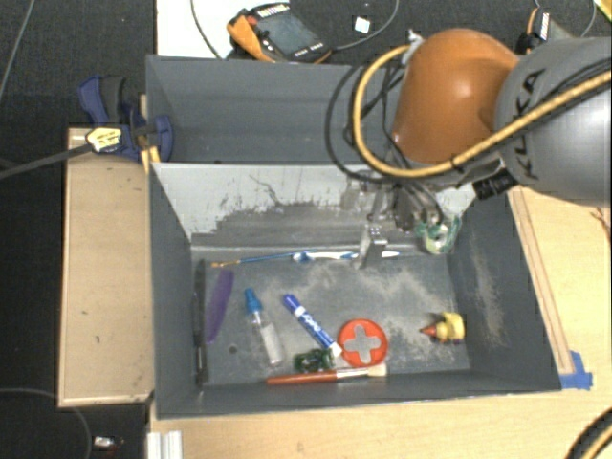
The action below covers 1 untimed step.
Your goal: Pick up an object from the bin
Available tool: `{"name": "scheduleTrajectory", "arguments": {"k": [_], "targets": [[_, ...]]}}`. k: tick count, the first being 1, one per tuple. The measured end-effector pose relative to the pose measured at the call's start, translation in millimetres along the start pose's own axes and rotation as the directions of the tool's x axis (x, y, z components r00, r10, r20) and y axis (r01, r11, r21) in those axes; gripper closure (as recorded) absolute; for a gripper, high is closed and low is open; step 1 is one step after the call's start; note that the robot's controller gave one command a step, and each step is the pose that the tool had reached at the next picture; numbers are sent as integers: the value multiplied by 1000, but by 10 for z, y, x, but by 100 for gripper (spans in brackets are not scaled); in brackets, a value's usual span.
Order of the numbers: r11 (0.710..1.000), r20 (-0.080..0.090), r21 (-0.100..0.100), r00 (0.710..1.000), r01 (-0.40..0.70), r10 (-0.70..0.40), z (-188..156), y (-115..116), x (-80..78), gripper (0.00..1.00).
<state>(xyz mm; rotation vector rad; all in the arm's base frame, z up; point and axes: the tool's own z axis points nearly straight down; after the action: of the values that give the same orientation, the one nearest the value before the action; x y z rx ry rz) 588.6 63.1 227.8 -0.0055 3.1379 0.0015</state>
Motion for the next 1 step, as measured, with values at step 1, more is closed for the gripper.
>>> {"name": "scheduleTrajectory", "arguments": {"k": [1], "targets": [[978, 0, 0, 978, 207, -207, 1173, -79, 694, 0]]}}
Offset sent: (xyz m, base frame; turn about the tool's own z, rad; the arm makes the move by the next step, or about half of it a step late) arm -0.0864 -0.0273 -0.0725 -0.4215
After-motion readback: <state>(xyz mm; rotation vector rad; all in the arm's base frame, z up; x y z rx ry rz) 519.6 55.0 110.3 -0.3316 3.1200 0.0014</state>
